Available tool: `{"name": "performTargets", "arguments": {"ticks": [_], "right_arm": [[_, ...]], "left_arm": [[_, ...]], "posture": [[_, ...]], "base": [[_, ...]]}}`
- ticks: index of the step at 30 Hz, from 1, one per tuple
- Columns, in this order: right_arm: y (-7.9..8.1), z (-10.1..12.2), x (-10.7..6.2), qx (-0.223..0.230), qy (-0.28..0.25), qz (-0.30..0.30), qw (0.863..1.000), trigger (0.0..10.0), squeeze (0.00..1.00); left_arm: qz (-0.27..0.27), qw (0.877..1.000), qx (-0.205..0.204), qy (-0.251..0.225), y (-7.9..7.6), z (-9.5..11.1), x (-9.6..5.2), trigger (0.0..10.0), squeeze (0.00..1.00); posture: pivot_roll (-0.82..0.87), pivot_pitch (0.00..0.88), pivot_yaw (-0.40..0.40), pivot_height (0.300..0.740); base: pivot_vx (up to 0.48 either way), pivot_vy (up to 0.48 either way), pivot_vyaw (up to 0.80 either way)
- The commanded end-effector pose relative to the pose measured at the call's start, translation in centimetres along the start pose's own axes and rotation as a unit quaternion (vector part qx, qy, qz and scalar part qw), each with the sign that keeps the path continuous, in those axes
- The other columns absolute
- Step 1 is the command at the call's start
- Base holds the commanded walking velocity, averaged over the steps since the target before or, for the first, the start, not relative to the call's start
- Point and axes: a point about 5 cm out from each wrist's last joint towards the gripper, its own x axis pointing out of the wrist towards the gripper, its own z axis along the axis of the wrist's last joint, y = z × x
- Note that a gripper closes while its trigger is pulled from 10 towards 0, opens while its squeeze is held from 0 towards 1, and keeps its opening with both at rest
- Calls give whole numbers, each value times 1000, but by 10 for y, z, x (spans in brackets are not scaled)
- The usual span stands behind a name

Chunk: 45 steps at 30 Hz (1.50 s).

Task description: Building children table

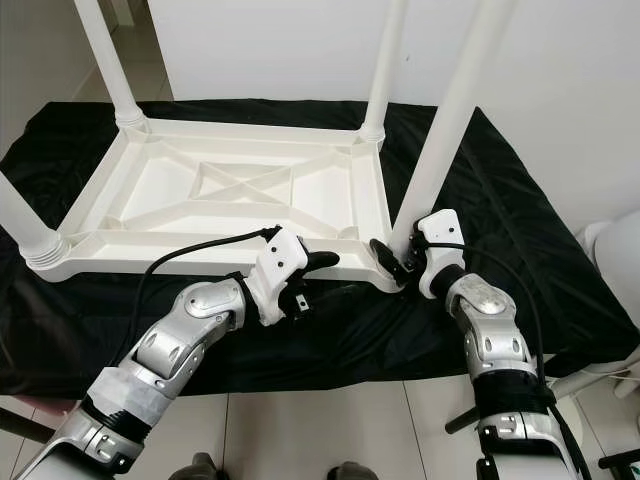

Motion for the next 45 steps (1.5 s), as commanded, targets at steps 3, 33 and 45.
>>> {"name": "performTargets", "arguments": {"ticks": [3, 33, 45], "right_arm": [[2, -11, -2, 6, 20, 11, 1000, 0, 0], [18, -6, 1, 101, -6, -331, 938, 10000, 0], [43, -5, 5, 137, 20, -415, 899, 10000, 0]], "left_arm": [[-87, 996, 1, 5, -12, 0, 0, 10000, 0], [-37, 999, 5, 12, -3, -3, 6, 10000, 0], [-39, 999, 2, 10, -6, -4, 6, 10000, 0]], "posture": [[10, 0, -22, 740], [1, 0, -38, 740], [7, 0, -51, 740]], "base": [[0, 0, 0], [0, 0, 0], [0, 0, 0]]}}
